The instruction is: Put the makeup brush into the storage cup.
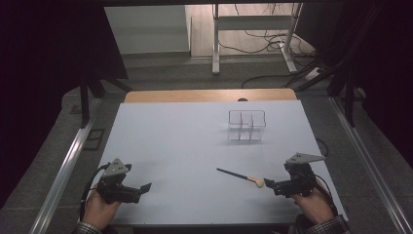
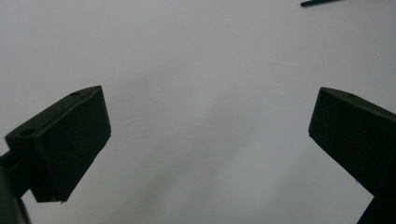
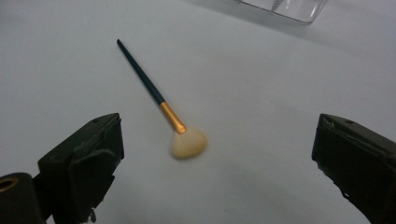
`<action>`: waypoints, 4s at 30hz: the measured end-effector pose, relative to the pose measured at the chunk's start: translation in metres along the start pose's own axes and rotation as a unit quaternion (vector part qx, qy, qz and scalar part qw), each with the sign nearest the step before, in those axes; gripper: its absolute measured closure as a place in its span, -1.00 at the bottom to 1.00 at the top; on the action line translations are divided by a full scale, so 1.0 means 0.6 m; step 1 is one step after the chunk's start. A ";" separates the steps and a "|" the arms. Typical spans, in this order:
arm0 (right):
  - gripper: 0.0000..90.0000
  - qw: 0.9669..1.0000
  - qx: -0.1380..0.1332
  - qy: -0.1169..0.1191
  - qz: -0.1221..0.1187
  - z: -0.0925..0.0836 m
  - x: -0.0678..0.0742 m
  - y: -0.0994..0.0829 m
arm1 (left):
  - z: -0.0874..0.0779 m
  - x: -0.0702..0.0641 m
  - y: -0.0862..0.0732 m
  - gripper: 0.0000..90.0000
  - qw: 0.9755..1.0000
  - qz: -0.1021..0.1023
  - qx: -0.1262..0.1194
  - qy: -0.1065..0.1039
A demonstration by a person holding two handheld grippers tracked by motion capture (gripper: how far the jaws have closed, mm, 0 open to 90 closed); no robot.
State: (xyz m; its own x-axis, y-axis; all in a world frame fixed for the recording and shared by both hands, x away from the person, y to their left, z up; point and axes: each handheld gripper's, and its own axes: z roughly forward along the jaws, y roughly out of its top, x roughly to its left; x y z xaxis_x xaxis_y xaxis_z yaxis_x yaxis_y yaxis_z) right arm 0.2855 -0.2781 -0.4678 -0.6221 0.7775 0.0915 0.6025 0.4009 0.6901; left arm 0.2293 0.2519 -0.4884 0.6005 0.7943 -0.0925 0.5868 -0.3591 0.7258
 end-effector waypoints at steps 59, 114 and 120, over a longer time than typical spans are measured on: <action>-0.97 0.997 0.062 -0.021 -0.031 0.011 0.006 0.031 | 0.001 0.011 -0.002 -1.00 1.000 0.000 0.007 0.000; -1.00 0.983 0.160 -0.018 -0.088 0.098 0.032 0.111 | 0.004 0.011 -0.002 -1.00 1.000 0.001 0.021 0.008; -1.00 0.981 0.167 -0.006 -0.096 0.111 0.041 0.122 | 0.004 0.011 -0.002 -1.00 1.000 0.002 0.021 0.007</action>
State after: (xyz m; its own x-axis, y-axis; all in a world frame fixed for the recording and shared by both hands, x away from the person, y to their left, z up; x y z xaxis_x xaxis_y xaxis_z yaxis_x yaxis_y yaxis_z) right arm 0.3476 -0.1975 -0.4632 -0.7359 0.6766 -0.0272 0.6060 0.6760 0.4193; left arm 0.2339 0.2563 -0.4914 0.5951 0.7997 -0.0796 0.6065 -0.3819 0.6974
